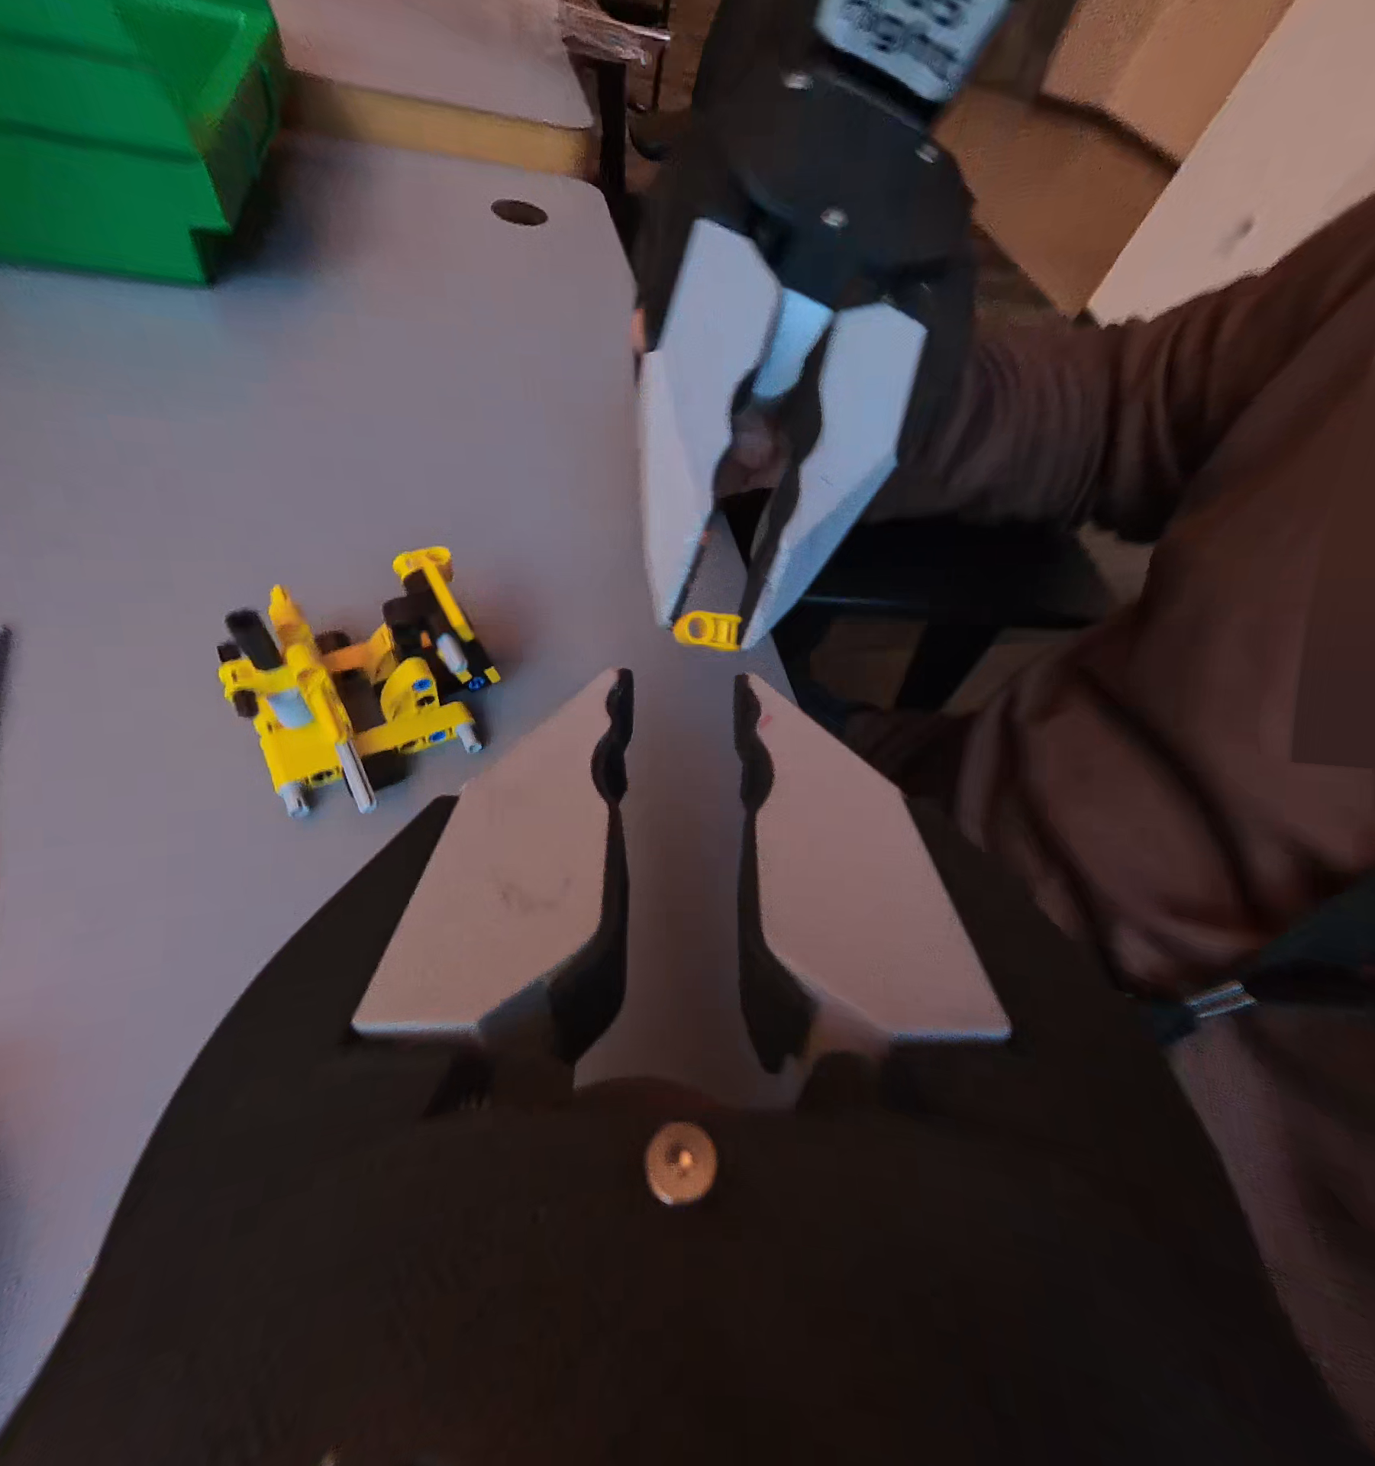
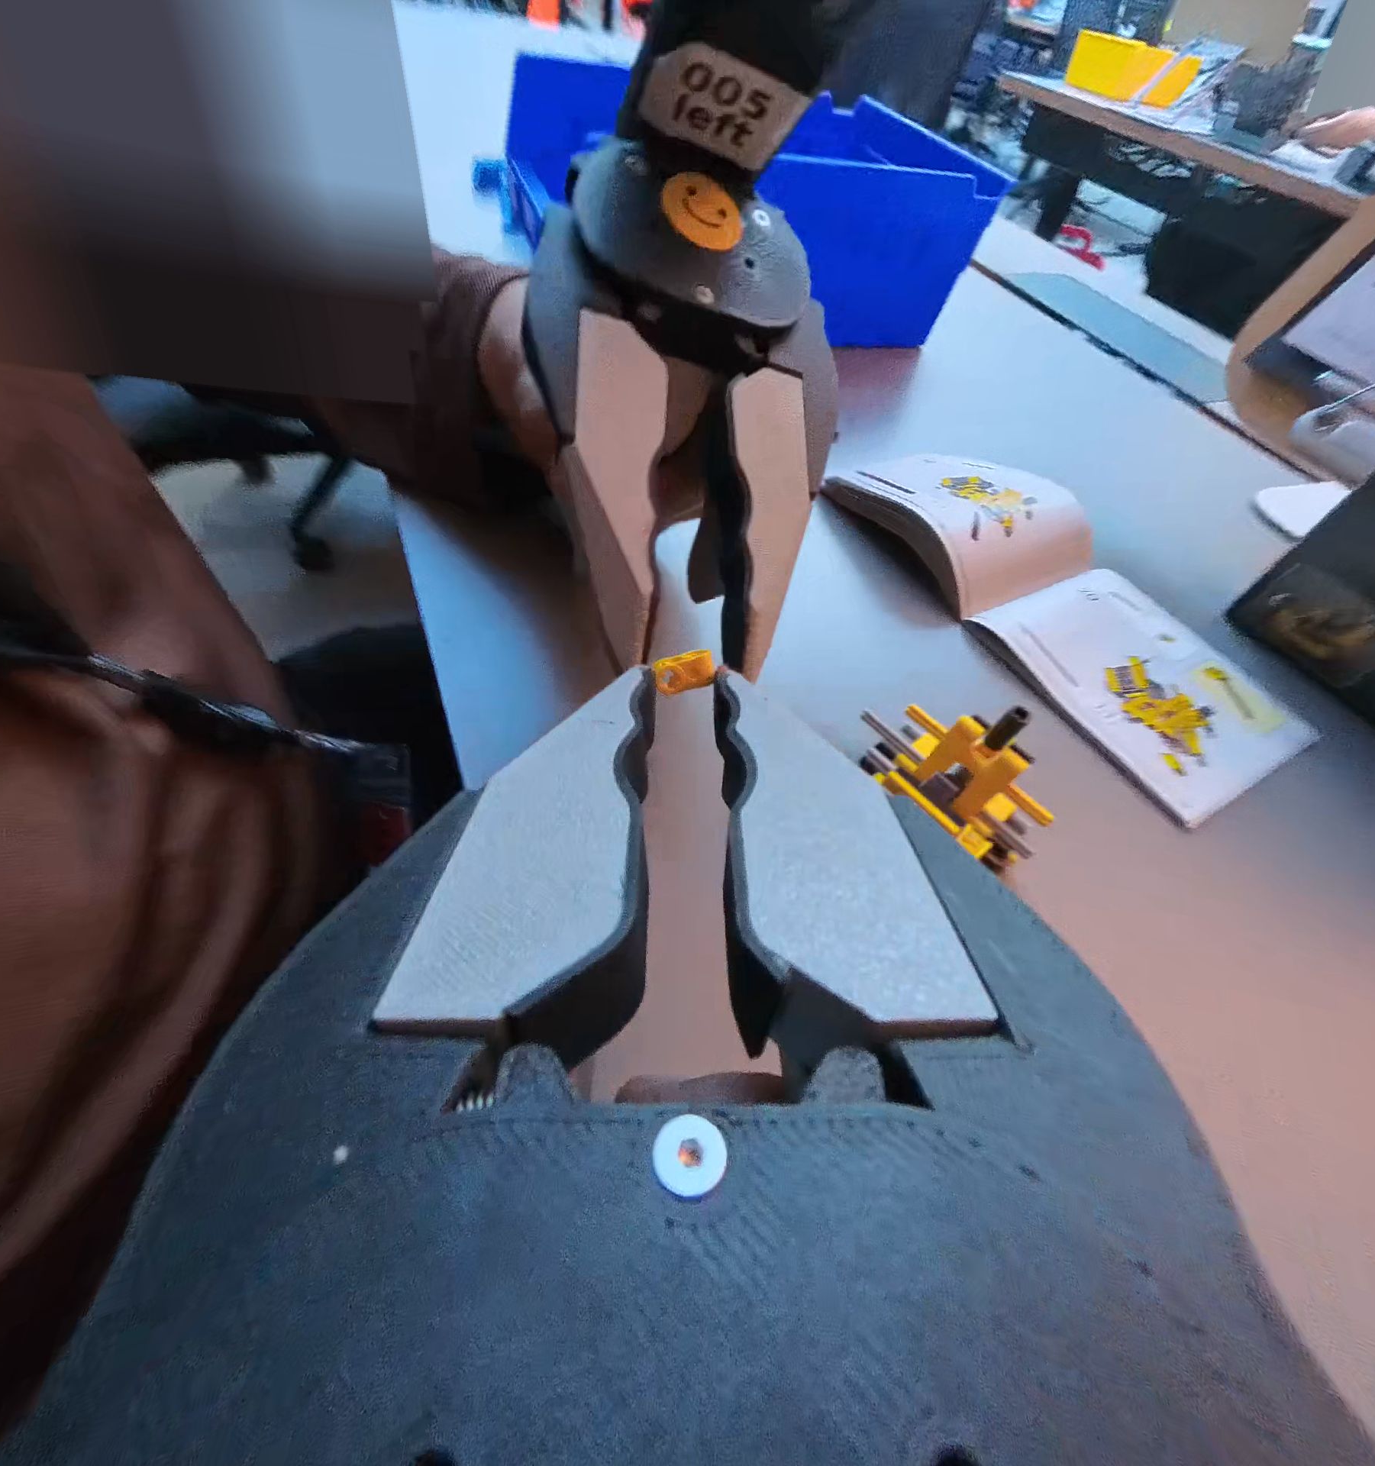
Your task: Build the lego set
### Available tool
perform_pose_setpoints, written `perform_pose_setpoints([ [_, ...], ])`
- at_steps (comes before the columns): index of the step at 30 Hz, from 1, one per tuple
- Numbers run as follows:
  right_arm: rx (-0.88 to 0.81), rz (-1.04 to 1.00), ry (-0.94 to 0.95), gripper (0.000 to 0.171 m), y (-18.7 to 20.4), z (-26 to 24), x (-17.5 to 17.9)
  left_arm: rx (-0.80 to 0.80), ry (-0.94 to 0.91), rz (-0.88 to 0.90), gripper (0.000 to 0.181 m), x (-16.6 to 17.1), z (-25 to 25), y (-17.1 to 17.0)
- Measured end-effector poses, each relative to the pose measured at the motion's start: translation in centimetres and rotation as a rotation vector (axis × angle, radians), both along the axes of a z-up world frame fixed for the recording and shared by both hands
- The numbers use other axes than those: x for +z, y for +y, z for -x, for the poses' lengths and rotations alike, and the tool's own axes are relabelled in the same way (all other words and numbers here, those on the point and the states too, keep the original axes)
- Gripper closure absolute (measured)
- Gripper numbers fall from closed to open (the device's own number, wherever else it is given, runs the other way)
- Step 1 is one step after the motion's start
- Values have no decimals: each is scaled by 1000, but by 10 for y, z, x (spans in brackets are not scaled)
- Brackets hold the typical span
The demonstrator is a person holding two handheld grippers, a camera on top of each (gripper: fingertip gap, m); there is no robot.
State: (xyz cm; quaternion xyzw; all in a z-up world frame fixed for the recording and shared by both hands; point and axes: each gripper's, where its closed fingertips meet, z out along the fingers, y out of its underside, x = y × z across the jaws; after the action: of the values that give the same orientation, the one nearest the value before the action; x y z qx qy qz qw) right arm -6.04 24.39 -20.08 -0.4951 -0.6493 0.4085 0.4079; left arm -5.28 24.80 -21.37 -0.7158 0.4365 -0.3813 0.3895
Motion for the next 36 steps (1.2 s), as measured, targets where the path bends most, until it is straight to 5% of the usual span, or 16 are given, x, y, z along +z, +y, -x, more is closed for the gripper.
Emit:
perform_pose_setpoints([
  [7, 102, 360, 25, 160, 0, -9, 9, 11, 76, -382, 158, 19, -2, -3],
  [16, 122, 573, 51, 160, -1, -3, 17, 101, 252, -775, 170, 28, -6, 1],
  [25, 151, 816, 114, 161, -3, -1, 29, 145, 341, -994, 176, 39, -2, 0],
  [29, 146, 729, 95, 161, -2, -2, 26, 119, 302, -969, 177, 37, -4, 0],
  [36, 115, 508, 154, 171, -4, -2, 27, 69, -29, -514, 181, 44, -2, -2],
])
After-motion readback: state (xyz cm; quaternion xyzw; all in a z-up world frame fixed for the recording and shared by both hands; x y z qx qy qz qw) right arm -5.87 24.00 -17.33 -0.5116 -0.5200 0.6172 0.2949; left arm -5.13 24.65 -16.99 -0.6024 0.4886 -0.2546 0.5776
